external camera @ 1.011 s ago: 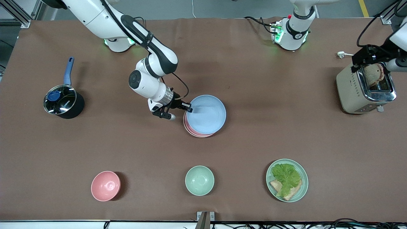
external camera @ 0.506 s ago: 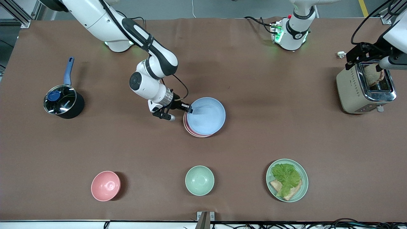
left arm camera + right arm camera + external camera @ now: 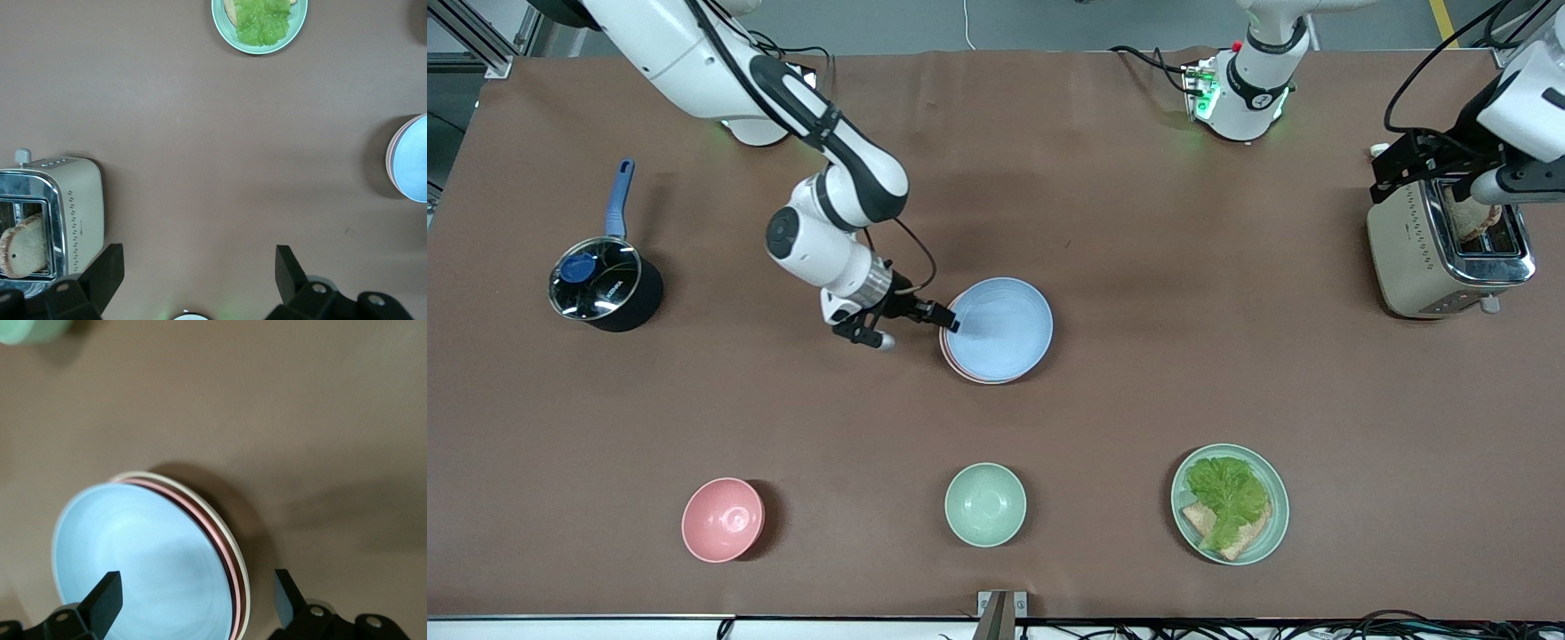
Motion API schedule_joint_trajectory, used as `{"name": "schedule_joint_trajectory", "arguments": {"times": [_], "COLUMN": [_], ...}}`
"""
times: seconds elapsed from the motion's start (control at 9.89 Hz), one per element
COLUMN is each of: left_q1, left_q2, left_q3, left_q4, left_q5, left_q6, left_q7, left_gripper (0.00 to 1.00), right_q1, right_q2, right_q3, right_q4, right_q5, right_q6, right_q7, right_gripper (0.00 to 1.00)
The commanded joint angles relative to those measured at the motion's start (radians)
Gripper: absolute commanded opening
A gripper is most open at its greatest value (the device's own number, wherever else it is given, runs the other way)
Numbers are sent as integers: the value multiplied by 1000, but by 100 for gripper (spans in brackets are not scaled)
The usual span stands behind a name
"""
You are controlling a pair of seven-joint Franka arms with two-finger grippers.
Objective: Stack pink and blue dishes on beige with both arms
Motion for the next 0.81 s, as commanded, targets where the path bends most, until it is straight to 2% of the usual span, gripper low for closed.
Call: {"name": "schedule_joint_trajectory", "arguments": {"times": [0.0,0.2,0.3,0.4,0.51,0.71], "left_q1": [4,5,7,11,13,11], "left_q2": [24,18,19,22,22,21], "left_q3": [-25,-24,-24,-22,-15,-15], "left_q4": [-3,7,27,40,40,38], "left_q5": [10,11,11,10,4,10], "left_q6": [-2,-3,-20,-23,-23,-32], "left_q7": [-9,4,14,26,34,33], "left_gripper": [100,100,100,100,100,100], "right_q1": [-98,-123,-133,-146,-153,-153], "right_q2": [-165,-280,-367,-439,-467,-472], "right_q3": [-37,-109,-155,-201,-254,-360], "right_q4": [-38,-36,-34,-16,54,244], "right_q5": [-138,-255,-318,-413,-506,-550], "right_q6": [-193,-342,-444,-530,-654,-858], "right_q7": [3,6,8,8,12,6], "right_gripper": [100,100,100,100,100,100]}}
